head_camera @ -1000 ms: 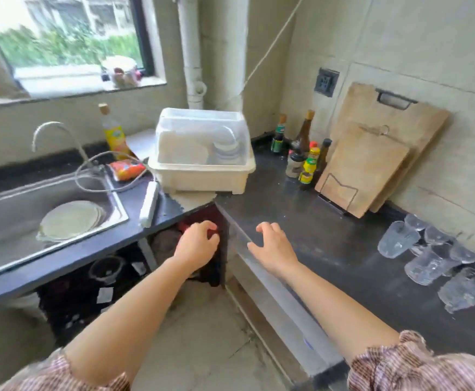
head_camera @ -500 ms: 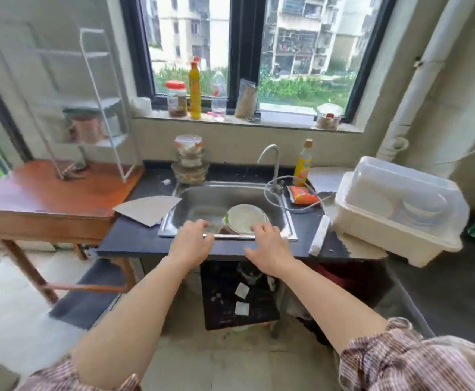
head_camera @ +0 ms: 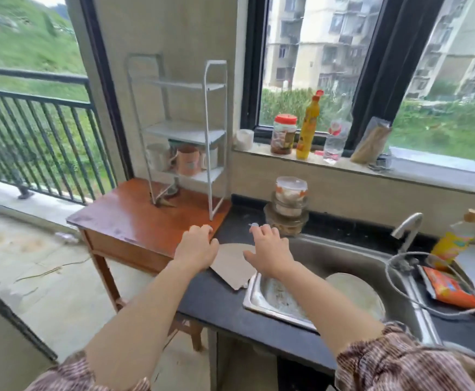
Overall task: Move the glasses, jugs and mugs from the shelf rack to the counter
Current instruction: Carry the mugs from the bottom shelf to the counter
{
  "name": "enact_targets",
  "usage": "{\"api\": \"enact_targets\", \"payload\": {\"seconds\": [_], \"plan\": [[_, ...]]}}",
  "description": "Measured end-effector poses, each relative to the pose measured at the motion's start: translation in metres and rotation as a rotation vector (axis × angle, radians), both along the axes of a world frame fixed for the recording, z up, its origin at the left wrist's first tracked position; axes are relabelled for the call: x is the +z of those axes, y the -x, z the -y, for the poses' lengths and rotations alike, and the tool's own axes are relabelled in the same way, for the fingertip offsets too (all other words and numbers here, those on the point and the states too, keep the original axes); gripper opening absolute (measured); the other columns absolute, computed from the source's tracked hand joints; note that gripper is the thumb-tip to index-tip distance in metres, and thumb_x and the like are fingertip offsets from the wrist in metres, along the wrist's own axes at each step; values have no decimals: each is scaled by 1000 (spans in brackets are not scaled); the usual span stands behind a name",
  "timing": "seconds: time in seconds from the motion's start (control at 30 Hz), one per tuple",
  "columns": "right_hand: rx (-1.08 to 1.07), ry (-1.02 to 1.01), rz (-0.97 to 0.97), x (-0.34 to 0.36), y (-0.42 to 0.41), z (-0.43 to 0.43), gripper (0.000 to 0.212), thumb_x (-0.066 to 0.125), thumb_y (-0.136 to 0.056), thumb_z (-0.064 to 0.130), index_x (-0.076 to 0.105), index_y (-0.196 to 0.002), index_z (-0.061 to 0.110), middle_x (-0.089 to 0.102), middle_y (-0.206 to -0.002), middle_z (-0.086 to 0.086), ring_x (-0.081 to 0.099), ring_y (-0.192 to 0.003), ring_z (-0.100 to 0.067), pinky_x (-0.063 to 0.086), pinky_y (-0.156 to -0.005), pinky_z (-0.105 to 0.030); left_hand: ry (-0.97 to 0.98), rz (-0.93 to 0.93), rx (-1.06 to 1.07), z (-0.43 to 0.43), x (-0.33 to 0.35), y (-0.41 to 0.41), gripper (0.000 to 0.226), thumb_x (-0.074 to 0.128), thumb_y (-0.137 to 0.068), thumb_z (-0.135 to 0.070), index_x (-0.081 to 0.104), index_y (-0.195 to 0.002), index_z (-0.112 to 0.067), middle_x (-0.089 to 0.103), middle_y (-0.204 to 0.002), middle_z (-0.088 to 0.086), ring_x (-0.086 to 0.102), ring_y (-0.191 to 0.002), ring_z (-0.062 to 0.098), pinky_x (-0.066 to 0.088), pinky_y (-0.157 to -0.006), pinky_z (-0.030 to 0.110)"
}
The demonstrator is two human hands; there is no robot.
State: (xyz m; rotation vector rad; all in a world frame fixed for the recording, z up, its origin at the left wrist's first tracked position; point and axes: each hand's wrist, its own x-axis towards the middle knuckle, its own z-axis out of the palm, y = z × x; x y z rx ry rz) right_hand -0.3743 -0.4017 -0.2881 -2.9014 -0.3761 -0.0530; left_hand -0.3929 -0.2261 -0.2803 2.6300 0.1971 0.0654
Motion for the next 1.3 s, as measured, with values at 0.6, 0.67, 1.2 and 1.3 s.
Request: {"api": "enact_targets", "payload": {"seconds": [0.6,0.67,1.2,1.3], "plan": [[24,-27,41,9,-235,-213,50,50,-90,39,40,-132,14,44,-134,-8,37,-126,-30,36,-100,-51,191,63,109,-217,8,-239,35,44,-92,-29,54,-123,-18,53,-123,13,50,-113,31,41,-99,40],[-17,-36,18,8,-256,-235,50,49,-90,39,40,-133,14,44,-133,-8,37,-126,-30,36,-100,-50,240,47,92,-237,4,-267,33,45,-92,-29,56,-121,-17,57,-120,14,53,-112,31,43,-96,37],[-541,-1127,-407,5,-361,-343,21,44,-95,26,65,-97,21,61,-113,0,49,-103,-17,40,-88,-28,1230,-376,269,-289,-16,-386,55,53,-82,-55,54,-125,-21,55,-123,8,56,-102,21,53,-60,33],[-670,-1288,-455,5,-367,-346,13,51,-89,27,61,-81,22,62,-109,-3,50,-101,-18,39,-80,-32,1219,-394,238,-291,-20,-393,55,52,-80,-57,56,-124,-25,53,-128,4,54,-103,20,48,-57,30]]}}
